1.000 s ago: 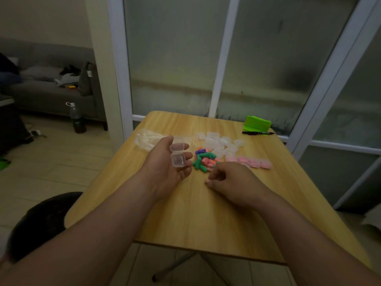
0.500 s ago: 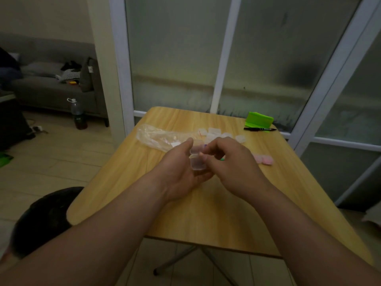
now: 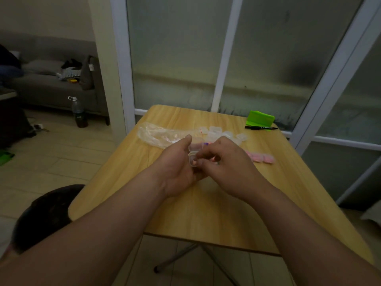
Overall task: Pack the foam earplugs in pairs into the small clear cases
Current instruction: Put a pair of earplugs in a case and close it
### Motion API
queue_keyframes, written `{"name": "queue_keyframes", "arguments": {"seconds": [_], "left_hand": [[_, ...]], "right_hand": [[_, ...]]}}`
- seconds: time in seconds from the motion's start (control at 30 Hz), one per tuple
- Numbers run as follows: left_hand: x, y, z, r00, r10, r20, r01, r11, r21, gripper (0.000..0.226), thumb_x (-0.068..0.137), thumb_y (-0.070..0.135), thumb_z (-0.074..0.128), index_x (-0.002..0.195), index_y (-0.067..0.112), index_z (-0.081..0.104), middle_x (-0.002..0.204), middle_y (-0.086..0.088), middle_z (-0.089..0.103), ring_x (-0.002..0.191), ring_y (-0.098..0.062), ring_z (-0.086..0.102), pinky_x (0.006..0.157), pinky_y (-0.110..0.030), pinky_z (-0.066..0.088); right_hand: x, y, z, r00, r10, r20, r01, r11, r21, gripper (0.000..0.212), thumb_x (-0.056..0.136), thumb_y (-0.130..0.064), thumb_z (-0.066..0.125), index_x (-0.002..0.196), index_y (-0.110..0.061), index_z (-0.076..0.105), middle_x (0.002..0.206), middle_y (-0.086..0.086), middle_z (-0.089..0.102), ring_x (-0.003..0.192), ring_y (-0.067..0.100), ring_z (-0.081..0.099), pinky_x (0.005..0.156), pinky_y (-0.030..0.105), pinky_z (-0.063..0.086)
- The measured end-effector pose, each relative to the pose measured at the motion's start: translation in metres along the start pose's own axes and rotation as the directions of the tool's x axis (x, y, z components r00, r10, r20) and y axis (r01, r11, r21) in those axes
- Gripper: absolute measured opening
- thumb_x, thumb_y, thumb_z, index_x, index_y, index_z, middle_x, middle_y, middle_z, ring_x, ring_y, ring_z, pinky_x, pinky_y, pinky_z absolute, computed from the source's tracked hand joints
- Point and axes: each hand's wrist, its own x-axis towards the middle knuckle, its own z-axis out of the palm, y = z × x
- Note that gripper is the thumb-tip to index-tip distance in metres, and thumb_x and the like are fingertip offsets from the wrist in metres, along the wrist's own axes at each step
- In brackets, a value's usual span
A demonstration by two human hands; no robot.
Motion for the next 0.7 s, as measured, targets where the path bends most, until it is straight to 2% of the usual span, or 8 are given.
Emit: {"name": "queue_keyframes", "arguments": {"seconds": [0.07, 0.13, 0.23, 0.3, 0.43, 0.57, 0.7], "left_hand": [[0.0, 0.004, 0.001, 0.999, 0.015, -0.039, -0.015, 1.0, 0.017, 0.062, 0.113, 0.05, 0.028, 0.135, 0.004, 0.062, 0.113, -0.017, 0.074, 0.097, -0.024, 0.067, 0.092, -0.038, 0.054], [0.002, 0.01, -0.001, 0.991, 0.049, -0.126, -0.046, 0.999, 0.025, 0.057, 0.112, 0.05, 0.031, 0.132, 0.007, 0.062, 0.092, -0.011, 0.068, 0.078, -0.02, 0.061, 0.077, -0.036, 0.052], [0.002, 0.02, -0.01, 0.964, 0.094, -0.249, -0.098, 0.995, -0.003, 0.051, 0.112, 0.049, 0.033, 0.127, 0.011, 0.063, 0.081, -0.006, 0.062, 0.065, -0.017, 0.055, 0.072, -0.034, 0.048], [0.001, 0.025, -0.013, 0.946, 0.11, -0.305, -0.121, 0.992, -0.02, 0.05, 0.112, 0.048, 0.033, 0.127, 0.011, 0.064, 0.083, -0.006, 0.06, 0.063, -0.016, 0.051, 0.072, -0.033, 0.047], [0.001, 0.026, -0.014, 0.942, 0.109, -0.316, -0.128, 0.991, -0.038, 0.049, 0.111, 0.048, 0.034, 0.122, 0.011, 0.064, 0.083, -0.006, 0.059, 0.061, -0.016, 0.05, 0.07, -0.032, 0.046], [0.002, 0.026, -0.015, 0.938, 0.116, -0.328, -0.128, 0.992, -0.018, 0.051, 0.111, 0.049, 0.035, 0.123, 0.01, 0.066, 0.085, -0.007, 0.062, 0.063, -0.016, 0.052, 0.07, -0.032, 0.047], [0.0, 0.027, -0.014, 0.936, 0.116, -0.332, -0.122, 0.993, 0.004, 0.05, 0.111, 0.048, 0.035, 0.121, 0.01, 0.065, 0.085, -0.007, 0.062, 0.063, -0.016, 0.053, 0.067, -0.032, 0.048]], "right_hand": [[0.006, 0.008, -0.007, 0.995, 0.042, -0.089, -0.036, 0.997, 0.062, 0.011, 0.096, -0.03, 0.074, 0.105, -0.028, 0.08, 0.1, -0.008, 0.062, 0.091, 0.003, 0.059, 0.079, 0.024, 0.048], [0.015, 0.023, -0.016, 0.968, 0.141, -0.209, -0.119, 0.986, 0.114, 0.011, 0.098, -0.023, 0.07, 0.102, -0.024, 0.08, 0.099, -0.008, 0.071, 0.092, 0.006, 0.064, 0.084, 0.033, 0.053], [0.02, 0.046, -0.02, 0.914, 0.322, -0.247, -0.306, 0.947, 0.101, 0.014, 0.1, -0.021, 0.066, 0.102, -0.022, 0.08, 0.1, -0.008, 0.075, 0.095, 0.011, 0.068, 0.084, 0.035, 0.054], [0.019, 0.055, -0.013, 0.908, 0.369, -0.197, -0.371, 0.928, 0.026, 0.012, 0.098, -0.02, 0.068, 0.101, -0.024, 0.079, 0.101, -0.006, 0.076, 0.097, 0.014, 0.069, 0.083, 0.032, 0.053], [0.018, 0.049, -0.001, 0.943, 0.317, -0.104, -0.331, 0.931, -0.153, 0.011, 0.094, -0.022, 0.071, 0.098, -0.032, 0.074, 0.102, -0.007, 0.068, 0.094, 0.014, 0.063, 0.078, 0.034, 0.051], [0.02, 0.04, 0.004, 0.949, 0.306, -0.071, -0.314, 0.914, -0.257, 0.008, 0.092, -0.035, 0.075, 0.099, -0.032, 0.074, 0.105, -0.004, 0.065, 0.097, 0.017, 0.061, 0.077, 0.036, 0.051], [0.02, 0.035, 0.009, 0.942, 0.335, -0.04, -0.329, 0.888, -0.32, 0.016, 0.092, -0.045, 0.075, 0.099, -0.031, 0.074, 0.108, -0.003, 0.066, 0.101, 0.018, 0.063, 0.081, 0.039, 0.055]]}}
